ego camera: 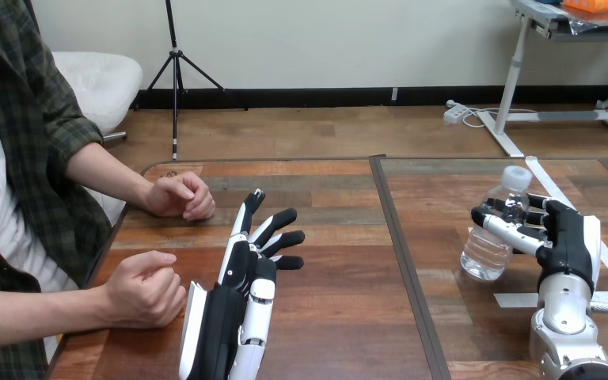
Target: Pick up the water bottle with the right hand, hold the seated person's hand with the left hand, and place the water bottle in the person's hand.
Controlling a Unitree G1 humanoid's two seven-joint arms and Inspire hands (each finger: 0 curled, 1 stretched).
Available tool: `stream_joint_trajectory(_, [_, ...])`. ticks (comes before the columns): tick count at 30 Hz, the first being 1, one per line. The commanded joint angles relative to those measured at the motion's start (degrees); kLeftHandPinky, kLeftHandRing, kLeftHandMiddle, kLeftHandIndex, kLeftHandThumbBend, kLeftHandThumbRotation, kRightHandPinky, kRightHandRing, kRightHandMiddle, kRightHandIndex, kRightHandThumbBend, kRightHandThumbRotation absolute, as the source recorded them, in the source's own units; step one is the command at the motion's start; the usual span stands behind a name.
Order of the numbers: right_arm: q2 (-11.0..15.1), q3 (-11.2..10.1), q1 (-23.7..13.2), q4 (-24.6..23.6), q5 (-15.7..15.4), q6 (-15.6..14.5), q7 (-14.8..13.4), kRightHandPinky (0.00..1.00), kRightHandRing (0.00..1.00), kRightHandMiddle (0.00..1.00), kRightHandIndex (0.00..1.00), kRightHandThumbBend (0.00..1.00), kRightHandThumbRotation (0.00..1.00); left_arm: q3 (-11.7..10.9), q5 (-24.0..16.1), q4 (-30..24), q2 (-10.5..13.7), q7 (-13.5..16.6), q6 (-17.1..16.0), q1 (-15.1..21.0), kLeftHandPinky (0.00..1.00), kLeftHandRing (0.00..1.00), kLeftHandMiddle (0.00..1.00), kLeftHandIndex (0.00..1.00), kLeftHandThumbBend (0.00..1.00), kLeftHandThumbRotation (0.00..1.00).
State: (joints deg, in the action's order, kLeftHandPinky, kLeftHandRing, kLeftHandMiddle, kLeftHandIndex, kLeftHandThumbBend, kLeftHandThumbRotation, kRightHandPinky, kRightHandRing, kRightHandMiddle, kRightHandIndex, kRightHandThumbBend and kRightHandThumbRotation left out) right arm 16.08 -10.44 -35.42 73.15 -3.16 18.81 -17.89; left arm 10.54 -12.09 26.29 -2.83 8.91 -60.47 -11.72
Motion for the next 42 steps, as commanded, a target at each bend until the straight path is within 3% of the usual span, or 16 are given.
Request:
stream_joint_trajectory(1, [0.0, 0.1, -5.7, 0.3, -0.3, 0.0, -0.3, 0.51, 0.54, 0.55, 0.59, 0.75, 0.0, 0.0, -0.8, -2.6, -1.7, 0.4, -0.2, 1.2, 0.66, 0.77, 0.84, 0.96, 0.2, 1.0])
stream_joint_trajectory(31, [0.4, 1.1, -5.8, 0.3, -1.1, 0.6, -0.9, 0.5, 0.52, 0.53, 0.58, 0.77, 0.0, 0.3, -0.1, -1.5, -1.9, 0.5, -0.4, 2.0, 0.65, 0.77, 0.84, 0.94, 0.19, 1.0])
stream_joint_trajectory(42, [0.2, 1.0, -5.6, -0.1, -1.0, 2.1, -1.2, 0.49, 0.51, 0.52, 0.57, 0.76, 0.0, 0.1, -1.0, -1.5, -2.2, 1.2, -0.2, 2.0, 0.65, 0.77, 0.84, 0.94, 0.19, 1.0])
